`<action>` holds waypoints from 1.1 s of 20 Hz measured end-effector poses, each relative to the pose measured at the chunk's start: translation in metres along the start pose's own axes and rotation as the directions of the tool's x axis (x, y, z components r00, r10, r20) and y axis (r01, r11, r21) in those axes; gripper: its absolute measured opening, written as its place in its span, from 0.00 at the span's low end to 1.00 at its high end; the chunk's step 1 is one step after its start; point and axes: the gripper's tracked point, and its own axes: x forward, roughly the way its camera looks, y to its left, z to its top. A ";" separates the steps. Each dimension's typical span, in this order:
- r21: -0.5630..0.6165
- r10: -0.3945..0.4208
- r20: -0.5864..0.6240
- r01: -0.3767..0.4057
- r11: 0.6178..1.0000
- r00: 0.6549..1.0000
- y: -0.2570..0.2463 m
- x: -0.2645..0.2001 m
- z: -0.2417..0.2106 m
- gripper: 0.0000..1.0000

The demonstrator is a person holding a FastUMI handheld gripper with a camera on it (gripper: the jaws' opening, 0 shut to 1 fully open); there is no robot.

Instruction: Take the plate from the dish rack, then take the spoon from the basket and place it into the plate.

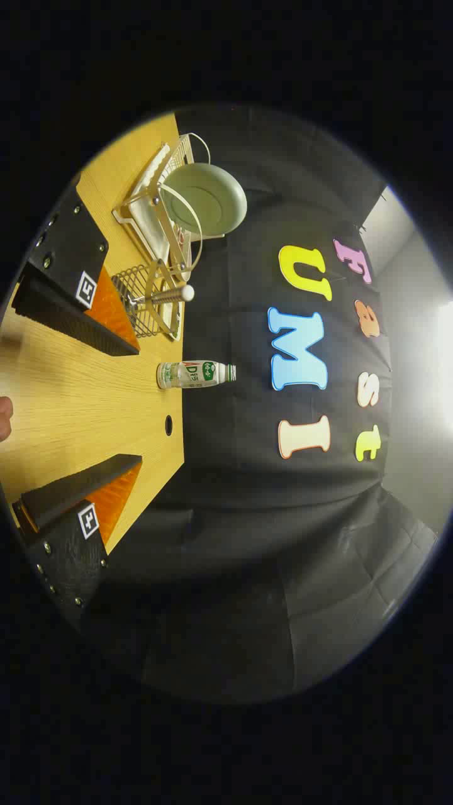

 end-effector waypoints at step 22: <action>-0.009 -0.006 0.095 0.007 1.000 0.995 0.128 -0.016 0.235 0.97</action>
